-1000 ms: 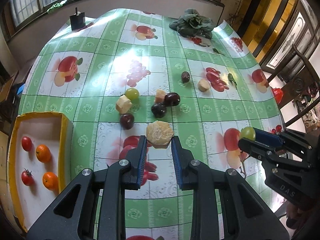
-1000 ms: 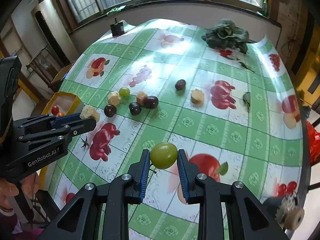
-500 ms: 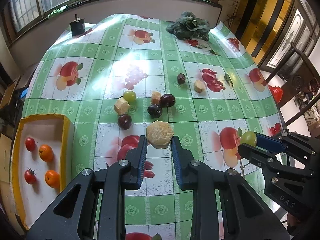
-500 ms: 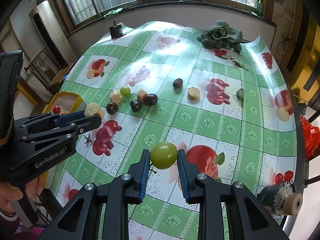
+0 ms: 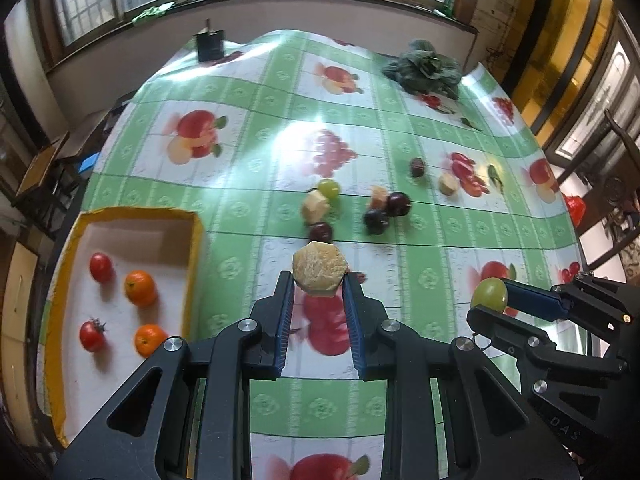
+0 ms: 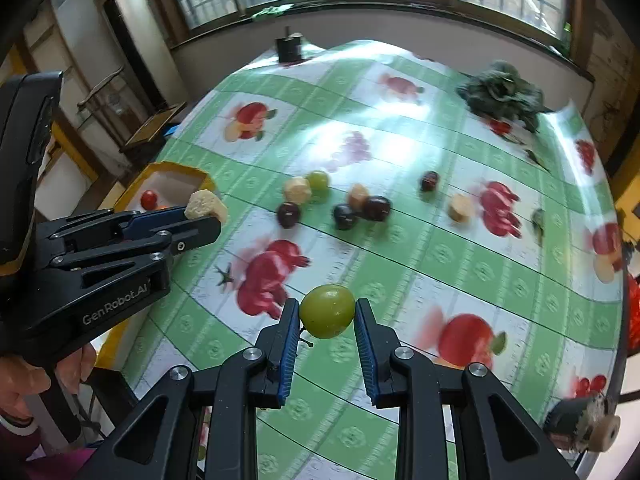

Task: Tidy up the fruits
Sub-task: 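Carry cheese cube in left tool while right tool carries green grape to tray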

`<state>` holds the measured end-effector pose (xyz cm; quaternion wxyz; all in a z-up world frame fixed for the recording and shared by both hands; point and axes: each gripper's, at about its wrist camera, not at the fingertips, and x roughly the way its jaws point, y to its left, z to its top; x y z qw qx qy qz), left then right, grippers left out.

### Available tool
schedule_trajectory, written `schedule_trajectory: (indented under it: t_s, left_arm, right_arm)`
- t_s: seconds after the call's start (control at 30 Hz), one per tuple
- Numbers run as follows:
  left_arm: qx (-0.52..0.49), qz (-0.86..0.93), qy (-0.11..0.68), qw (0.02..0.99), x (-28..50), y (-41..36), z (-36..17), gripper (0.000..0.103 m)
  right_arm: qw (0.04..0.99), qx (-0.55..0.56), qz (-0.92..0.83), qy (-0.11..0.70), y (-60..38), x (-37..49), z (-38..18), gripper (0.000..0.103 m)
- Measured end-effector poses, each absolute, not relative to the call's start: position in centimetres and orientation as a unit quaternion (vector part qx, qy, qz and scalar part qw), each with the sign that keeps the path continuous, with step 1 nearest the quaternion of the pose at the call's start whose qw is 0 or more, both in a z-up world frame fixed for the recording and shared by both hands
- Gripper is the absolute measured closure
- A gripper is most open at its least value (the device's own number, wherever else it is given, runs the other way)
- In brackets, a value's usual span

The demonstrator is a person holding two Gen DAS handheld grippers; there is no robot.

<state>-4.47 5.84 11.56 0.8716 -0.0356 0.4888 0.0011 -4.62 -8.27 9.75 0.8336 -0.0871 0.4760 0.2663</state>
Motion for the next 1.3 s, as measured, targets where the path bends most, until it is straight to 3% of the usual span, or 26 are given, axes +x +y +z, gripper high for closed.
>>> schedule_trajectory:
  t_s: [1.3]
  left_arm:
    - [-0.127, 0.158, 0.503, 0.84, -10.8, 22.5, 8.7, 0.079]
  right_arm:
    - [0.745, -0.185, 0.431, 0.474, 11.2, -7.6, 7.4, 0.076]
